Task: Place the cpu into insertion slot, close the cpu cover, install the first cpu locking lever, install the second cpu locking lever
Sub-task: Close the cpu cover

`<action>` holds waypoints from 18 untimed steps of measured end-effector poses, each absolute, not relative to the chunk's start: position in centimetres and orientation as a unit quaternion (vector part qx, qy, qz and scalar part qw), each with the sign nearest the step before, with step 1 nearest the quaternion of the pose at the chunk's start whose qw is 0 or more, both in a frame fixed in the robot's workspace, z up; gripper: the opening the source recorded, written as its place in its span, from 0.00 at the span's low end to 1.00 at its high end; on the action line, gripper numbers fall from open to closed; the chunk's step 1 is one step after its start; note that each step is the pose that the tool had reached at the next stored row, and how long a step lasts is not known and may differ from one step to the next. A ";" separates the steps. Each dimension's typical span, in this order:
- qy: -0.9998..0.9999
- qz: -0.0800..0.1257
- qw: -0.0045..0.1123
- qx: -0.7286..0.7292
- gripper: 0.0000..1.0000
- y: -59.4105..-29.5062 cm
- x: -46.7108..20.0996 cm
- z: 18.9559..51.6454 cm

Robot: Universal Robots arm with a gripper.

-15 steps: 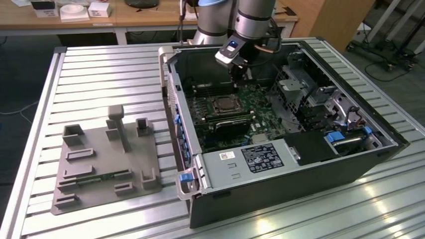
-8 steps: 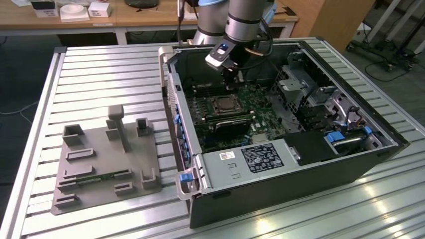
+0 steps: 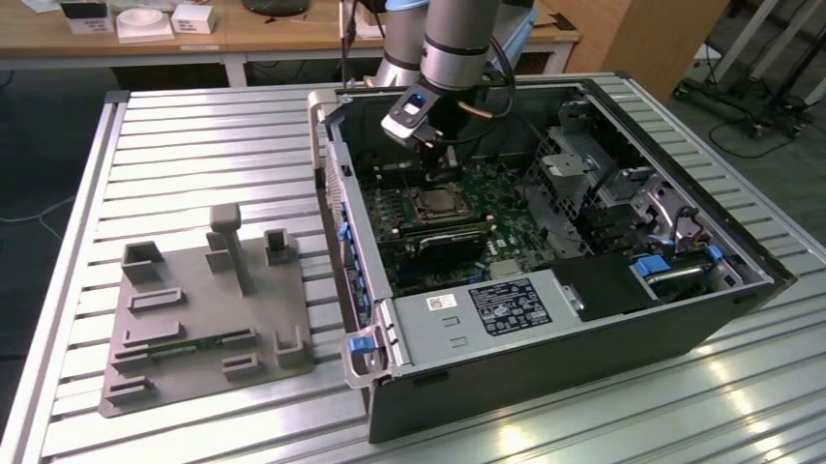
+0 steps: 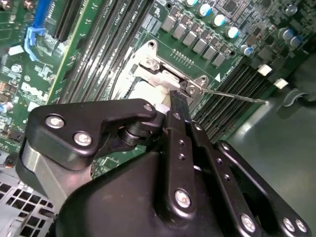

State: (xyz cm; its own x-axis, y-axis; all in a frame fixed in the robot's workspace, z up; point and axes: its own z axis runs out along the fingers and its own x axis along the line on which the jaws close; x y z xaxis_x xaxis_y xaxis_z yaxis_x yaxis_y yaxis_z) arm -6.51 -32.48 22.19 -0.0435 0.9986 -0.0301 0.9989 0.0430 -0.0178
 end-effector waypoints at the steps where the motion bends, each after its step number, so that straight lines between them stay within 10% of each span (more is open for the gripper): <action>1: 0.722 -0.017 0.005 0.692 0.10 -32.5 -6.5 22.1; 18: 0.722 -0.016 0.006 0.691 0.10 -32.5 -6.9 19.9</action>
State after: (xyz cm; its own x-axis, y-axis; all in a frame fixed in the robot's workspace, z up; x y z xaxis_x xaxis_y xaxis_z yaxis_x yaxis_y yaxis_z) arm -6.93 -32.50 19.94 -0.0439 0.9985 -0.0312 0.9989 0.0435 -0.0158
